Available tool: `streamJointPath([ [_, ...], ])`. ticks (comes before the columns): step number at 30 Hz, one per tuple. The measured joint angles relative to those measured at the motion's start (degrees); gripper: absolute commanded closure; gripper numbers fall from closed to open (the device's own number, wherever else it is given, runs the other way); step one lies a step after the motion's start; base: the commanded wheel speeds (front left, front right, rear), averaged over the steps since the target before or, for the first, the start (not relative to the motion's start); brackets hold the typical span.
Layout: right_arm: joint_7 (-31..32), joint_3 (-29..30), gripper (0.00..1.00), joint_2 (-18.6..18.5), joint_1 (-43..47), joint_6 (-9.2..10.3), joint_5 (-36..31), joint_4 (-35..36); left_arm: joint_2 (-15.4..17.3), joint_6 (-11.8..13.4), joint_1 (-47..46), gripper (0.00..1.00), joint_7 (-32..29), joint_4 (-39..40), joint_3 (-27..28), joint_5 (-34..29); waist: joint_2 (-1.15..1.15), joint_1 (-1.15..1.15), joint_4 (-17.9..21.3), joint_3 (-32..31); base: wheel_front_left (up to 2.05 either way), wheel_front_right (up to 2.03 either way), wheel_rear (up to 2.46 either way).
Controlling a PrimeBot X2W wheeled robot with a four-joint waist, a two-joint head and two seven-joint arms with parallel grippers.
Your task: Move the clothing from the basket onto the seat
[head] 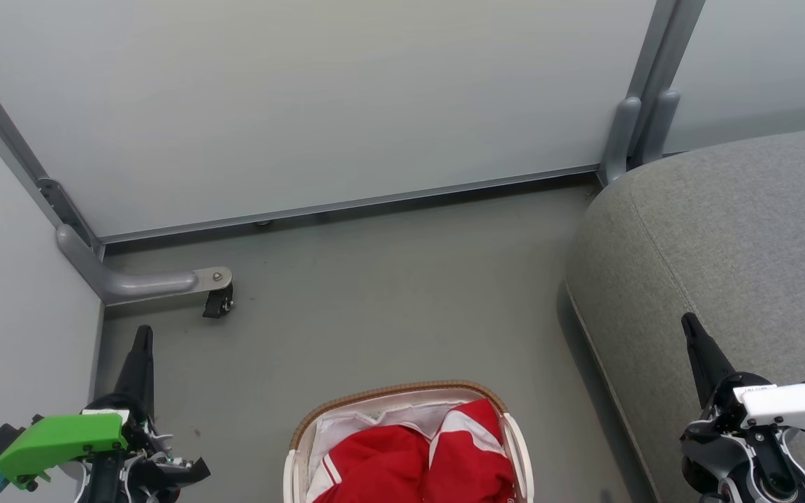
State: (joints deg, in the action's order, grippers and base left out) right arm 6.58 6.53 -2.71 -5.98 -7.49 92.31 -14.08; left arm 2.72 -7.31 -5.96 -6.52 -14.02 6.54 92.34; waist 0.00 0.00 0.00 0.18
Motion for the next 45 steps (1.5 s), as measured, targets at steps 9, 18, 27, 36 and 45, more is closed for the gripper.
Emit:
streamJointPath([
  [9,0.0,-0.1,0.0,0.6,1.2,0.02,0.0,-1.6,-0.3,0.1,1.0,0.0,0.0,-1.7,-0.1,0.0,0.0,0.0,0.0,0.0,0.0,0.0,0.0],
  [18,-1.7,-1.1,0.0,1.1,2.9,0.02,-0.5,-3.1,-0.5,0.1,2.9,0.0,1.9,-2.9,-2.3,-0.2,0.0,0.0,0.0,-0.2,0.0,0.0,0.0],
  [27,-4.6,-0.3,0.0,1.0,3.1,0.02,-5.6,-3.3,-0.5,0.1,3.4,0.0,4.6,-2.1,-3.5,-4.5,0.0,0.0,0.1,-0.5,0.0,0.0,0.0],
  [36,-6.7,1.3,0.0,0.9,3.4,0.02,-15.7,-1.6,-0.5,0.2,3.6,0.0,6.7,0.3,-3.9,-14.7,0.0,0.0,0.0,-0.7,0.0,0.0,0.0],
  [45,-8.6,0.9,0.0,0.8,4.0,0.02,-29.1,2.3,-0.5,1.3,4.2,0.0,8.6,2.8,-4.8,-25.0,0.0,0.0,0.1,-0.9,0.0,0.0,0.0],
])
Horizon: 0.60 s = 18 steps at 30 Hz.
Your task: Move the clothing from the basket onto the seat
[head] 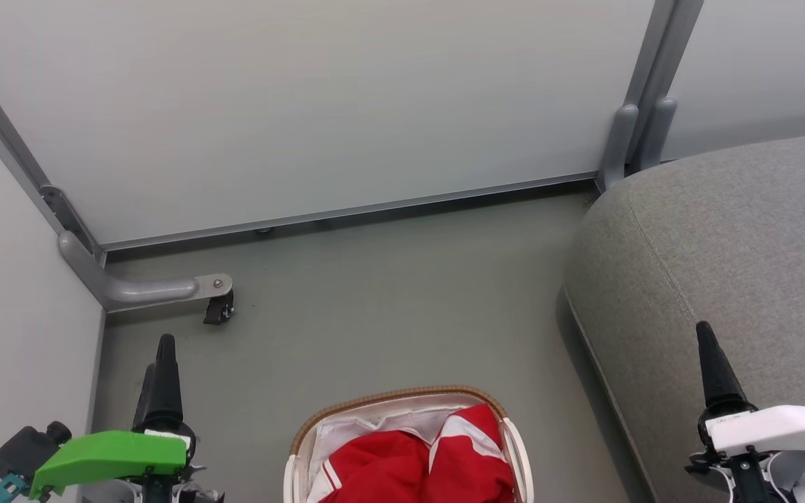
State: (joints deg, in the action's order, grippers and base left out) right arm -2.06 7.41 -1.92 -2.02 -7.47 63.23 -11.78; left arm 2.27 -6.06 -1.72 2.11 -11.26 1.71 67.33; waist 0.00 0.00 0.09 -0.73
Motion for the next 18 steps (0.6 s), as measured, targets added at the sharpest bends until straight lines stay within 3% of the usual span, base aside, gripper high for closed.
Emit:
streamJointPath([
  [4,-0.7,-1.6,0.0,0.0,0.4,0.0,-7.2,1.3,0.0,0.1,0.2,0.0,0.8,1.0,-0.6,-5.3,0.0,0.0,0.0,-0.1,0.0,0.0,0.0],
  [18,-3.3,-4.2,0.0,-0.3,1.6,0.0,-22.0,1.9,0.1,0.8,2.3,0.0,3.4,1.5,-3.1,-19.9,0.0,0.0,-0.1,-0.4,0.0,0.0,0.0],
])
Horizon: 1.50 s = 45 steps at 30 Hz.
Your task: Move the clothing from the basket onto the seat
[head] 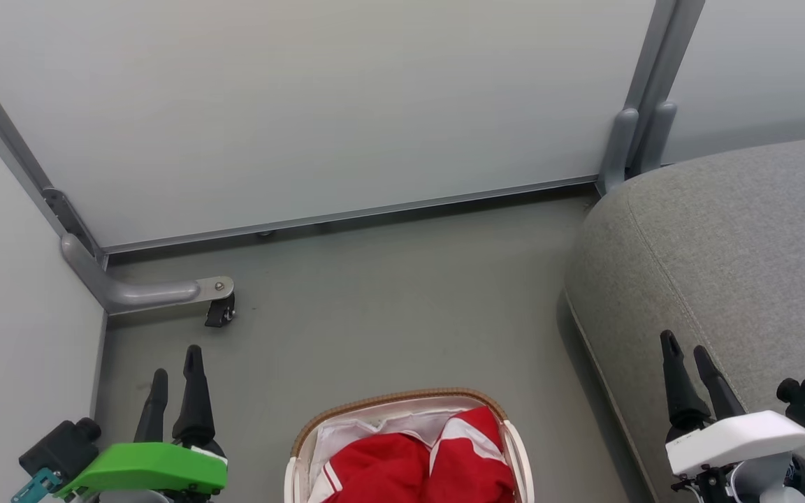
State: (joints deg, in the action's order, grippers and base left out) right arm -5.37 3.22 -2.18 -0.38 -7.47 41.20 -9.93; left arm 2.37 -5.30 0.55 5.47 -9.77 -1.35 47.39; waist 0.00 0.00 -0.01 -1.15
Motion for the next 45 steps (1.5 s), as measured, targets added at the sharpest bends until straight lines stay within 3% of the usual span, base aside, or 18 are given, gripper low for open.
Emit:
streamJointPath([
  [17,-2.8,-1.3,0.0,-0.1,0.8,0.0,-12.5,0.1,0.1,1.2,0.4,0.0,2.8,-2.0,-1.9,-11.9,0.0,0.0,-0.2,-0.2,0.0,0.0,0.0],
  [45,-6.5,-2.2,0.0,-0.4,1.0,-0.01,-28.5,-0.3,0.2,1.8,1.2,0.0,6.5,-5.2,-3.1,-23.6,0.0,0.0,-0.5,-0.3,0.0,0.0,0.0],
])
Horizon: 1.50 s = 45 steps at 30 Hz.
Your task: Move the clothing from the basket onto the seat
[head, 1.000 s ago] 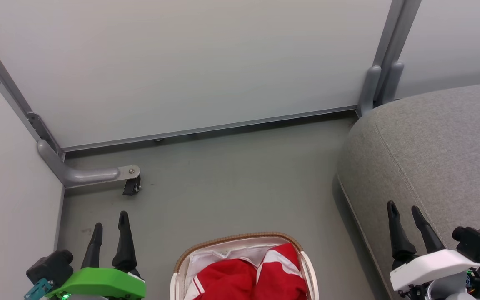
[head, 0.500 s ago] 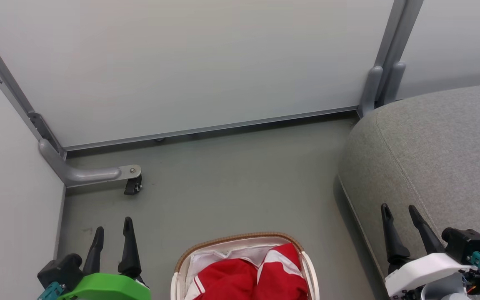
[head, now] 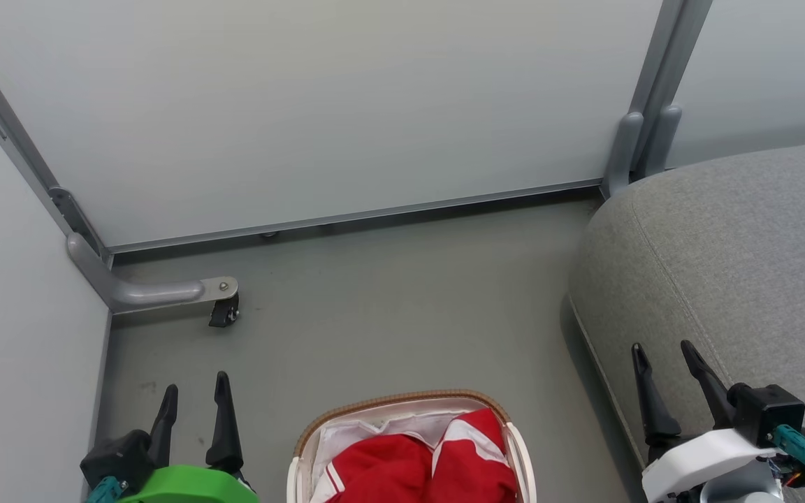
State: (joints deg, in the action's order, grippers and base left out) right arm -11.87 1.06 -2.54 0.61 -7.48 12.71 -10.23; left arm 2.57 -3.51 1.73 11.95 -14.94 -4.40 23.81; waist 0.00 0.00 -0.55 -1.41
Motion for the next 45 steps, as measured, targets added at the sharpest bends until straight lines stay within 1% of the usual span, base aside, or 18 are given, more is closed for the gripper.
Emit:
streamJointPath([
  [29,-3.1,-0.3,0.0,-0.1,0.9,-0.01,-12.2,-0.1,0.1,0.4,0.0,0.0,3.1,-2.8,-1.9,-9.7,0.0,0.0,-0.3,-0.1,0.0,0.0,0.0],
  [45,-3.1,-0.6,0.0,-0.2,0.9,-0.01,-12.0,-0.1,0.1,0.4,0.0,0.0,3.1,-3.3,-2.1,-9.7,0.0,0.0,-0.3,0.2,0.0,0.0,0.0],
])
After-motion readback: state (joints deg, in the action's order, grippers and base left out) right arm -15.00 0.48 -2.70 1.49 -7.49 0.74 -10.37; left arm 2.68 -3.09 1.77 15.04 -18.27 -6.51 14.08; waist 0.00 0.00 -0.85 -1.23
